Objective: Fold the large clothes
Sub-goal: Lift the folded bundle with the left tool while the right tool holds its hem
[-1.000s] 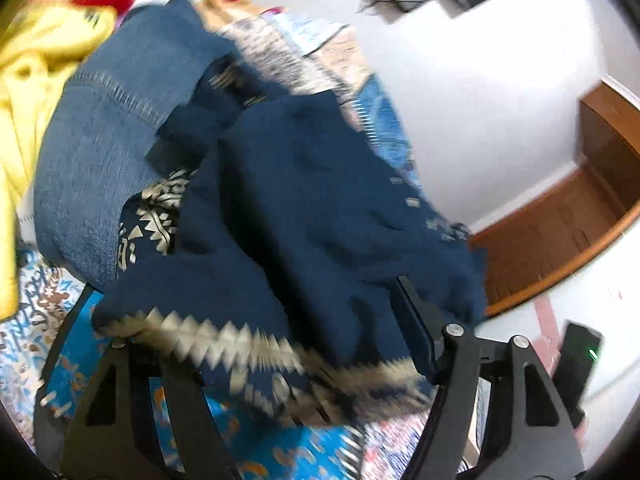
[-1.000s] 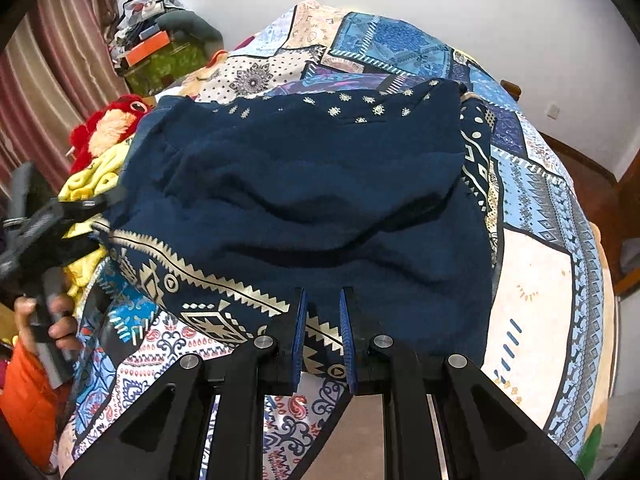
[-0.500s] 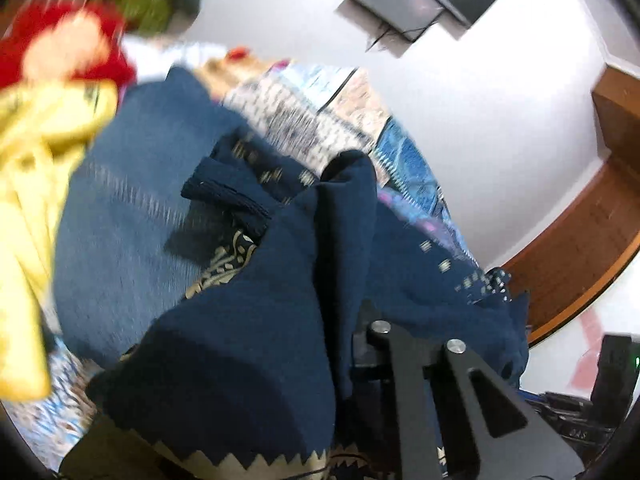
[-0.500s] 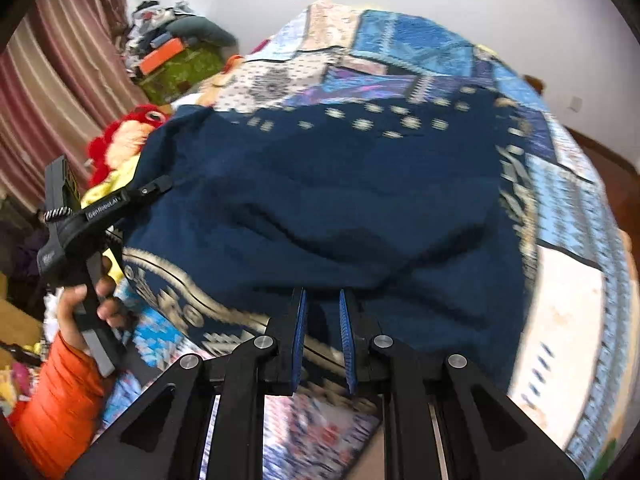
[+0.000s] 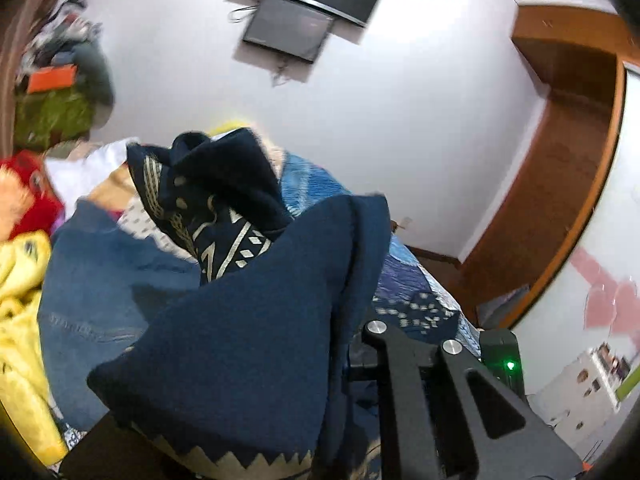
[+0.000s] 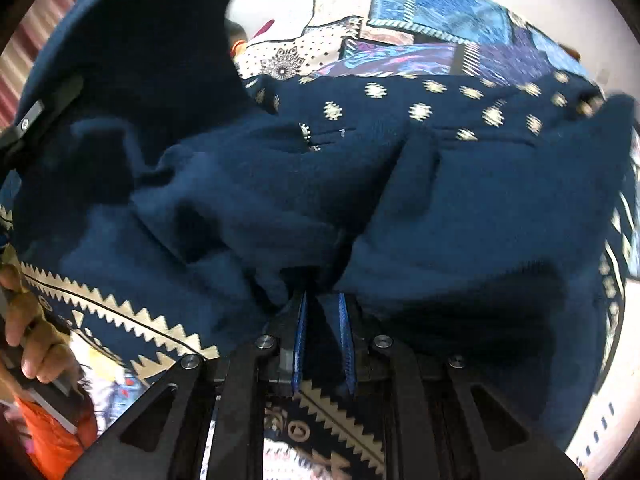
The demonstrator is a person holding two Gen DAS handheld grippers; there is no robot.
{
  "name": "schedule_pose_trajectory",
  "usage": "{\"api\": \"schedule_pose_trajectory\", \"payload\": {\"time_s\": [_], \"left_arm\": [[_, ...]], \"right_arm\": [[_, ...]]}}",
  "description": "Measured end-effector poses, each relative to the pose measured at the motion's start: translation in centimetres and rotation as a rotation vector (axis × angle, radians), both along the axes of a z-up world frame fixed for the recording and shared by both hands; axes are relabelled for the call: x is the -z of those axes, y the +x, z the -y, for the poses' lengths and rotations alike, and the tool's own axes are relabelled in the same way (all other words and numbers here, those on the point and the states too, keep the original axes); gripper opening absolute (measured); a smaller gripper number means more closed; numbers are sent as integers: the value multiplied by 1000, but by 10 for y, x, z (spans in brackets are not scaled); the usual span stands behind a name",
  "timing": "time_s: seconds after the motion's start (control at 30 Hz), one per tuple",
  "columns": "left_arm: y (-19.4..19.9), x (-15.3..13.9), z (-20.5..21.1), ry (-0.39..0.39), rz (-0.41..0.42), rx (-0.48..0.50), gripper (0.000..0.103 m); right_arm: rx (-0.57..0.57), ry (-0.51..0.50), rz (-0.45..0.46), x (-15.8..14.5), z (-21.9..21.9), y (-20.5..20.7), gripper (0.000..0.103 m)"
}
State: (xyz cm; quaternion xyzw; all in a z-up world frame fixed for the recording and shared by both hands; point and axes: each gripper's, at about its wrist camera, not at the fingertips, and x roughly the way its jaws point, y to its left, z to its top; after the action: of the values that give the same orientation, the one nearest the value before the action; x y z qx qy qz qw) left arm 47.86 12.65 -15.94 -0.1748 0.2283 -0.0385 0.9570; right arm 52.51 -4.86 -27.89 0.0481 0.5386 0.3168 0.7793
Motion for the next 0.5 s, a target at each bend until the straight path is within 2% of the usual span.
{"api": "schedule_pose_trajectory", "payload": {"time_s": [0.13, 0.23, 0.3, 0.37, 0.5], "left_arm": [[15, -17, 53, 126, -5, 67, 13], [27, -17, 100, 232, -25, 132, 13], [30, -4, 135, 330, -55, 197, 13], [31, 15, 159, 390, -107, 263, 14], [28, 52, 184, 415, -238, 363, 14]], "right_arm": [[102, 110, -7, -18, 58, -15, 12], [181, 92, 23, -31, 106, -28, 12], [223, 34, 66, -38, 131, -37, 12], [253, -12, 88, -43, 152, -44, 12], [285, -40, 100, -47, 184, -61, 12]]}}
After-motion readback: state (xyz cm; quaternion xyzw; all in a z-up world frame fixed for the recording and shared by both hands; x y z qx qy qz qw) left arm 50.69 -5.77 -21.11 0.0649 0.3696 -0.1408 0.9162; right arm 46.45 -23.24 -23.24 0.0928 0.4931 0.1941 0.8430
